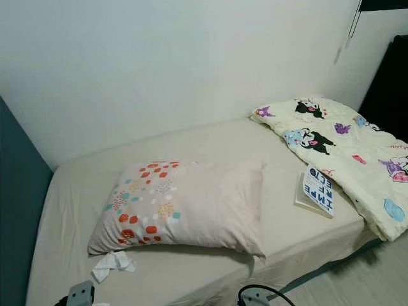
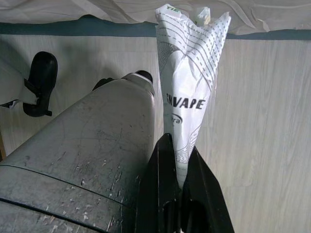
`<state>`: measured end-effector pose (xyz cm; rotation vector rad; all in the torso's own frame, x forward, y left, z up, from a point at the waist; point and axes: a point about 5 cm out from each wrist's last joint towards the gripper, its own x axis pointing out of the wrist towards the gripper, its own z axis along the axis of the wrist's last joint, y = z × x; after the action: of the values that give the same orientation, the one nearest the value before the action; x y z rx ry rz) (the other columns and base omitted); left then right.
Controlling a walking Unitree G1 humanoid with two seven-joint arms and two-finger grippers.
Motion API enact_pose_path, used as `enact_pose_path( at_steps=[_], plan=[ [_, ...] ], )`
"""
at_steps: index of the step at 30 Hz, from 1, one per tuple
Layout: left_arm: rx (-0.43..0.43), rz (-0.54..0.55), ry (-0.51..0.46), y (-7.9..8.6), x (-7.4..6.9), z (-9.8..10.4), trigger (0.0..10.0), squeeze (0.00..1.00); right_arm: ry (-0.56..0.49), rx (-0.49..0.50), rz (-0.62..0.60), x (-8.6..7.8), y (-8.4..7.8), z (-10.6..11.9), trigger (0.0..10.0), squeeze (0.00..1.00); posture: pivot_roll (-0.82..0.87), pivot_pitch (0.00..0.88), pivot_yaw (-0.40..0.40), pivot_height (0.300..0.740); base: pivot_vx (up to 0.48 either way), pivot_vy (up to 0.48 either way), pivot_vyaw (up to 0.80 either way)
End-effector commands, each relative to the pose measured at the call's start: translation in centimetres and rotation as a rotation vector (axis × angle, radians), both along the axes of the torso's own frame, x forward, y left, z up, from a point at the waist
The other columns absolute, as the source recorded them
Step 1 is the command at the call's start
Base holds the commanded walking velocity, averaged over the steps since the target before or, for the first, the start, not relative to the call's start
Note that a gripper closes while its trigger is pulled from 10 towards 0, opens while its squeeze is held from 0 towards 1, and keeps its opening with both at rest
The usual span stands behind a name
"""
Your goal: Clean up the room
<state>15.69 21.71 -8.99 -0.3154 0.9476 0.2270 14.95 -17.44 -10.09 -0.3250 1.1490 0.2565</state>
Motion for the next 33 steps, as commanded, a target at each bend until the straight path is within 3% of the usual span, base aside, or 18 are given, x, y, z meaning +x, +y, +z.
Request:
enact_pose_path(
  at_steps=[1, 10, 22, 33],
  plan=[
    [0.009, -0.006, 0.007, 0.2, -0.3, -0.1, 10.0, 0.00, 0.021, 0.005, -0.002, -0.5, 0.3, -0.2, 10.0, 0.00, -0.02, 0.000, -0.014, 0.740, 0.000, 0.000, 0.00],
    [0.011, -0.004, -0.002, 0.3, 0.0, 0.0, 10.0, 0.00, 0.023, -0.007, -0.003, -0.7, -0.5, -0.2, 10.0, 0.00, -0.01, 0.000, -0.021, 0.740, 0.000, 0.000, 0.00],
    [0.019, -0.009, -0.022, 0.5, 0.8, 0.5, 10.0, 0.00, -0.012, -0.018, 0.008, 0.8, -0.6, 0.4, 10.0, 0.00, -0.01, 0.000, -0.017, 0.740, 0.000, 0.000, 0.00],
    [0.038, -0.050, -0.054, 1.2, 1.9, 1.1, 10.0, 0.00, -0.030, -0.024, -0.036, 1.1, -1.6, 0.6, 10.0, 0.00, 0.00, 0.000, -0.012, 0.740, 0.000, 0.000, 0.00]
  ],
)
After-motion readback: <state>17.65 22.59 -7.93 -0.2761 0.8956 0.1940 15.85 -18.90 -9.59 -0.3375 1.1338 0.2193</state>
